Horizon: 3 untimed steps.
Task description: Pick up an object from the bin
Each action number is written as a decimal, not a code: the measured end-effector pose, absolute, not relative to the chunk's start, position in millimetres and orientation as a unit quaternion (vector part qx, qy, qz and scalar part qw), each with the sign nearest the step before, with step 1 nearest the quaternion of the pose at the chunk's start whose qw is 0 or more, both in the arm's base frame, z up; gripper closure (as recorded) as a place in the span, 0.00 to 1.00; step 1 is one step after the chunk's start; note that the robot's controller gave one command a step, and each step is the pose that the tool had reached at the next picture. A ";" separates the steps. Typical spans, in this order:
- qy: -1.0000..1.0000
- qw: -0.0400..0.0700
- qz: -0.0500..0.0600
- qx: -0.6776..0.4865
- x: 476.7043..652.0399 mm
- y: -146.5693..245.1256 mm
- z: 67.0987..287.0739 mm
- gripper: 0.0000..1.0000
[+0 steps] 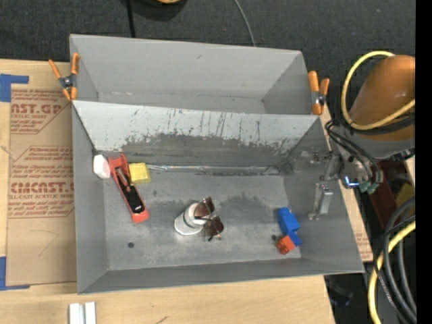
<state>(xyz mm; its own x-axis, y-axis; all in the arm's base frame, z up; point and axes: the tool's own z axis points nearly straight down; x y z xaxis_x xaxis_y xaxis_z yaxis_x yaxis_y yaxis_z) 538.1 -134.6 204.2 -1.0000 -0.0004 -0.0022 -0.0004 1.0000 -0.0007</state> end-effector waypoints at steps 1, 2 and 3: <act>1.000 0.001 0.000 0.000 538.1 -134.6 204.2 0.00; 1.000 0.005 -0.001 -0.022 527.9 -135.4 157.3 0.00; 1.000 0.003 0.000 -0.002 514.0 -136.4 102.8 0.00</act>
Offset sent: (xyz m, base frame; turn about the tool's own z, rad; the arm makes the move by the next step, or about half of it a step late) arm -0.0242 -0.0017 -0.0986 -0.0877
